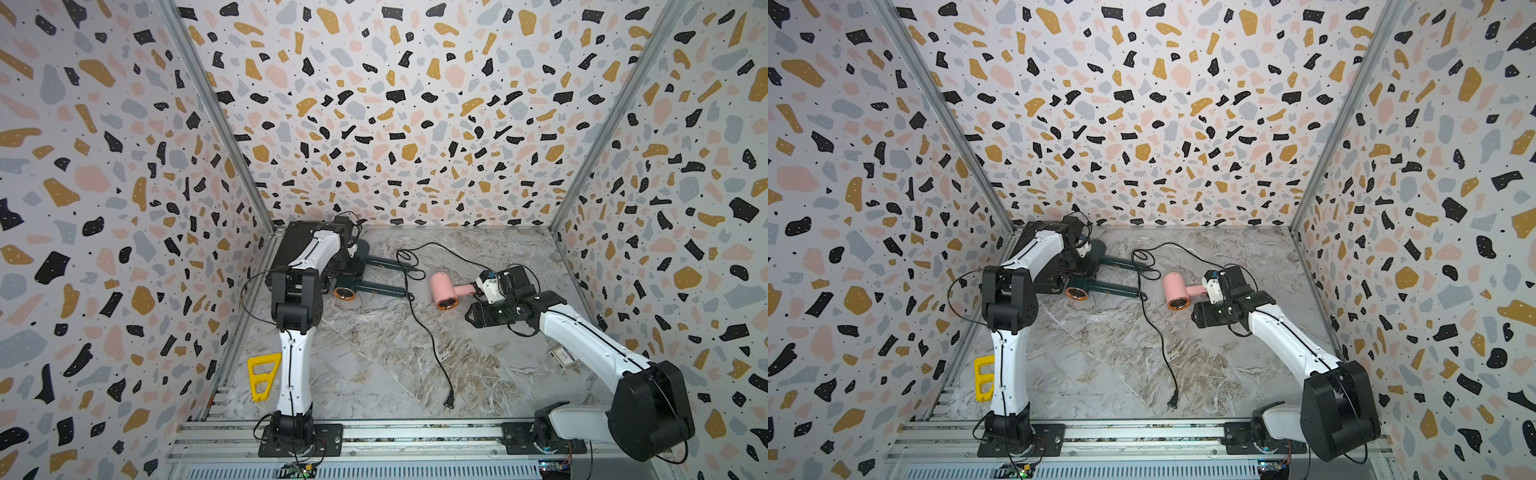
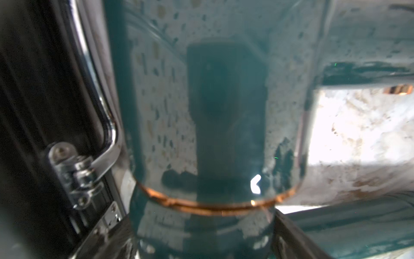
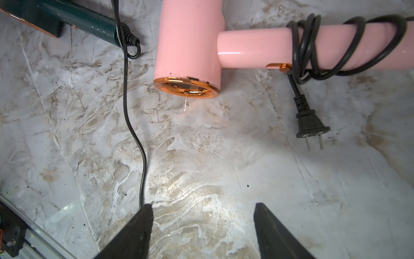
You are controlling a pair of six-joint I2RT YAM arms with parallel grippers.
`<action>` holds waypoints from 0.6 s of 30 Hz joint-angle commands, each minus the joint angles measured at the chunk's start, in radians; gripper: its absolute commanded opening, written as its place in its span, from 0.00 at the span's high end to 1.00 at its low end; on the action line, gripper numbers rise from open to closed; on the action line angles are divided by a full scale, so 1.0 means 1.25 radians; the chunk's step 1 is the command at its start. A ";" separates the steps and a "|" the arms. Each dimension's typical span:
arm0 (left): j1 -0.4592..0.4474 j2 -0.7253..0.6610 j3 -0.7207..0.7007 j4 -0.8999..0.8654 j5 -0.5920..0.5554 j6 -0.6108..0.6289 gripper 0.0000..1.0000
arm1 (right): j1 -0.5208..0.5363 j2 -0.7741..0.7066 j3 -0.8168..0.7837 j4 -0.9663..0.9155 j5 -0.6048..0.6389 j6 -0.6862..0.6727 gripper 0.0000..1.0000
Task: Wrap the cord around the hair dryer
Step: Pick up the hair dryer from the center of the board.
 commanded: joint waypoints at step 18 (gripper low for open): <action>-0.005 -0.173 -0.074 -0.104 -0.108 0.022 0.89 | 0.007 -0.027 0.022 -0.008 -0.037 0.005 0.30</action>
